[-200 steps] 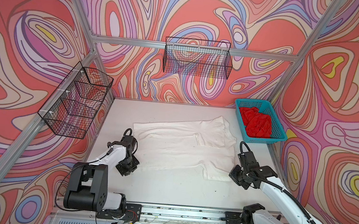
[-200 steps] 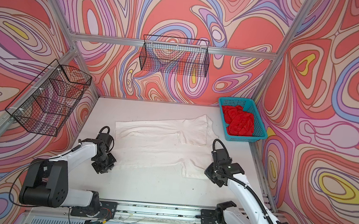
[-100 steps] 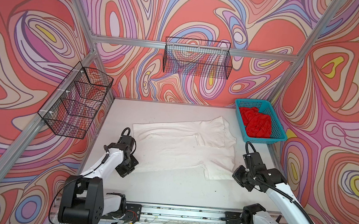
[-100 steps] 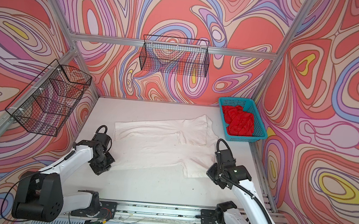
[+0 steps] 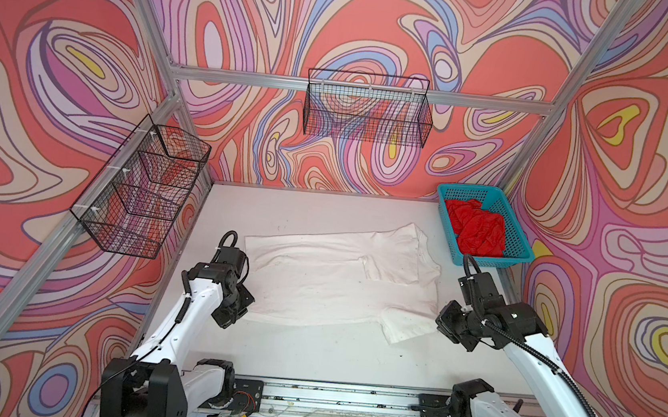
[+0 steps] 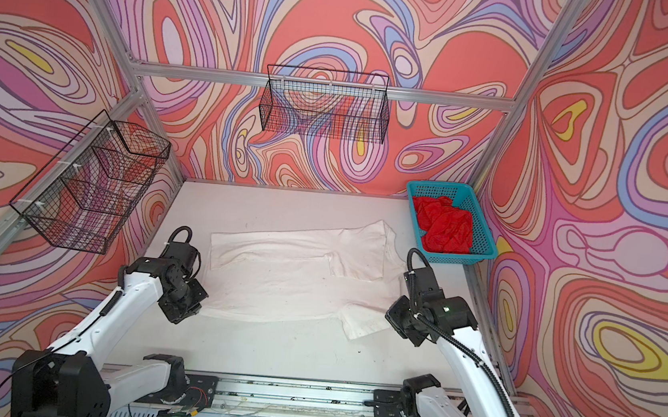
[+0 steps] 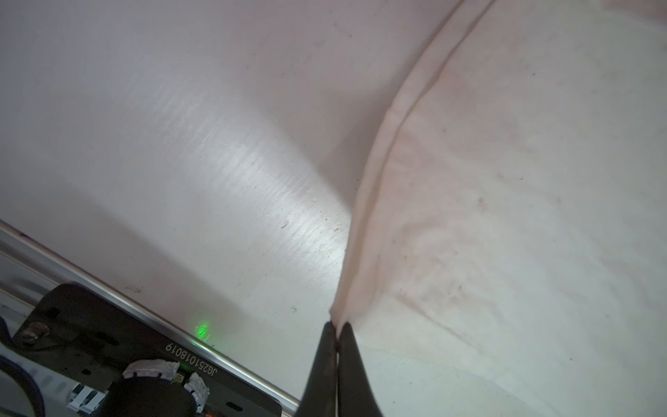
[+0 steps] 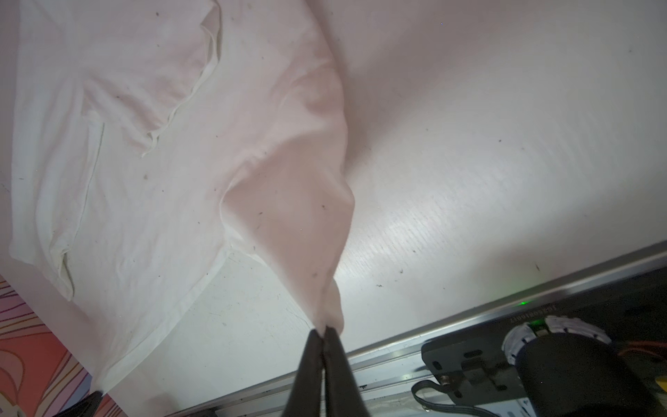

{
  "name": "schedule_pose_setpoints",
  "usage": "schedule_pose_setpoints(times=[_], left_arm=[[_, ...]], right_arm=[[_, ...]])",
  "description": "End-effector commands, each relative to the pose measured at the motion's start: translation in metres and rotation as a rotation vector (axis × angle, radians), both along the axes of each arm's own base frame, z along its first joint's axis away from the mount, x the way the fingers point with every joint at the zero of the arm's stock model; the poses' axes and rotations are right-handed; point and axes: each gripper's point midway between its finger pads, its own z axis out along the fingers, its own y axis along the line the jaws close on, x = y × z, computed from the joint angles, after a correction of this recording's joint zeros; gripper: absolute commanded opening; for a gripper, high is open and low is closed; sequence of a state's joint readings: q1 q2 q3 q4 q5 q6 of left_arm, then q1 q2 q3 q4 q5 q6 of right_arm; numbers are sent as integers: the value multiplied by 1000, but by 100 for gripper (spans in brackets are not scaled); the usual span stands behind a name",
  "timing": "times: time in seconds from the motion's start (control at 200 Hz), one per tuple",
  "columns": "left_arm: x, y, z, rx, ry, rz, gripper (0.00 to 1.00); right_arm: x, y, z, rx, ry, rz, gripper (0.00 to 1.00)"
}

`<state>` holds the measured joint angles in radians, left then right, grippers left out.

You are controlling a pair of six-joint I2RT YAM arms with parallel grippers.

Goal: Fold and stack the t-shirts
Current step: 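Lift and carry the near corner with the right gripper toward the far corner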

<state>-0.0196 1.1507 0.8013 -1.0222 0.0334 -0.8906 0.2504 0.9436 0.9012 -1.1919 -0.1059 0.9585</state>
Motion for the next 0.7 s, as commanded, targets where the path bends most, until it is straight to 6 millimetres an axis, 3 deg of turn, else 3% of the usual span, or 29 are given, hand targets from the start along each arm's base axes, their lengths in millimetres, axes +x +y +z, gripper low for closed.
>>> schedule_pose_setpoints(times=[0.0,0.29,0.456,0.696], left_arm=[[23,-3,12,-15,-46,-28,0],[82,-6,34,-13,-155,-117,0],[107,3,43,-18,-238,-103,0],[125,13,48,-27,-349,-79,0]], right_arm=[[43,13,13,6,-79,55,0],[140,41,43,6,-186,192,0],[179,32,51,22,-216,200,0],[217,13,54,20,-236,198,0]])
